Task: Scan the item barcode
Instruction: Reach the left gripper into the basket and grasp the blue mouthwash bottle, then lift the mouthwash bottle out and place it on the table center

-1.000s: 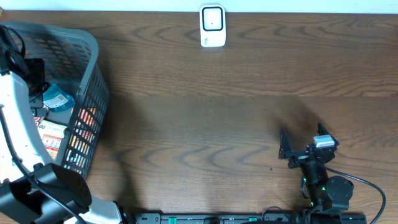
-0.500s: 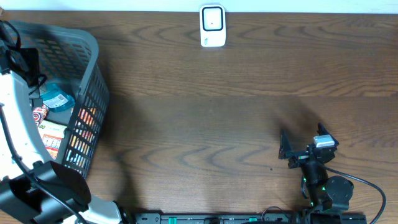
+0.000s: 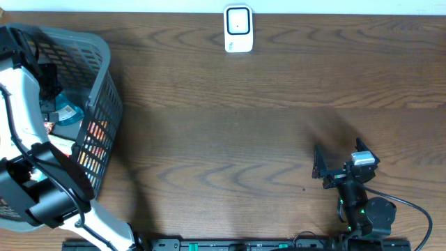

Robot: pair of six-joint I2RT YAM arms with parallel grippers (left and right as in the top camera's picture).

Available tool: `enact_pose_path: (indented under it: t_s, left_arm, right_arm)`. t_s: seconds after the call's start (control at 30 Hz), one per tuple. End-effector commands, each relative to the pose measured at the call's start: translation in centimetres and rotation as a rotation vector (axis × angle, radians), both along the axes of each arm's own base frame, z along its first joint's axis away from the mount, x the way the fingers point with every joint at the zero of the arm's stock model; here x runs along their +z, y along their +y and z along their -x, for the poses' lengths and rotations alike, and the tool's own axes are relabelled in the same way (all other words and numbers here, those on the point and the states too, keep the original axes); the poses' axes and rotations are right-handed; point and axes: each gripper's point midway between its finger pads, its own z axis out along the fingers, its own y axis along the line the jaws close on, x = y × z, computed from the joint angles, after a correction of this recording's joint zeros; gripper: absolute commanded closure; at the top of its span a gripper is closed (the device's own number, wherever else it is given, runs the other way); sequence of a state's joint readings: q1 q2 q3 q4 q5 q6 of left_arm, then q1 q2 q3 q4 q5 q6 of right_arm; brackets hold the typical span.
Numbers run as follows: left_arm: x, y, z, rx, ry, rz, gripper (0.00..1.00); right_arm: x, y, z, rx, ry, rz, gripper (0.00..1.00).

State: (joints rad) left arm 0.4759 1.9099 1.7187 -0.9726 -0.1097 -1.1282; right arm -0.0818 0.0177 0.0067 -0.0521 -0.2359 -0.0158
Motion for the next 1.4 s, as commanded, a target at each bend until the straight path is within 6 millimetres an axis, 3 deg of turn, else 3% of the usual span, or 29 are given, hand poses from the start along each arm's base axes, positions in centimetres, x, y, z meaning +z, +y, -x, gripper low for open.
enact_pose_path:
  t_s: [0.0,0.13,0.2,0.23,0.27,0.43,0.67,0.83,1.03,1.07,1.23,1.37]
  left_arm:
    - [-1.0,0.2,0.4,0.006,0.031,0.009,0.02]
    - [-2.8,0.1,0.5,0.006,0.073,0.031,0.02]
    - [-3.7,0.1,0.4,0.005,0.092,0.041,0.13]
    - [-3.8,0.1,0.5,-0.002,0.096,0.041,0.14]
    - [-3.9,0.1,0.6,-0.022,0.108,0.041,0.3]
    - [-3.9,-0.2,1.2,-0.026,0.129,0.051,0.65]
    - [-2.2,-0.5,1.8,-0.054,0.122,0.038,0.76]
    - [3.7,-0.8,2.4,-0.084,0.008,-0.038,0.76]
    - [15.7,-2.7,6.0,-0.078,-0.271,-0.198,0.76]
    - [16.6,-3.0,6.4,-0.077,-0.293,-0.209,0.77]
    - [23.1,-6.9,9.5,-0.141,-0.521,-0.23,0.76]
    - [27.3,-11.9,10.5,-0.292,-0.725,-0.174,0.77]
  right_arm:
    - [-0.2,0.0,0.0,0.0,0.003,0.014,0.01]
    - [-0.2,0.0,0.0,0.0,0.003,0.014,0.01]
    - [-0.2,0.0,0.0,0.0,0.003,0.014,0.01]
    - [-0.2,0.0,0.0,0.0,0.003,0.014,0.01]
    - [-0.2,0.0,0.0,0.0,0.003,0.014,0.01]
    - [-0.2,0.0,0.0,0.0,0.003,0.014,0.01]
    - [-0.2,0.0,0.0,0.0,0.003,0.014,0.01]
    - [-0.2,0.0,0.0,0.0,0.003,0.014,0.01]
    - [-0.2,0.0,0.0,0.0,0.003,0.014,0.01]
    - [-0.2,0.0,0.0,0.0,0.003,0.014,0.01]
    - [-0.2,0.0,0.0,0.0,0.003,0.014,0.01]
    - [-0.2,0.0,0.0,0.0,0.003,0.014,0.01]
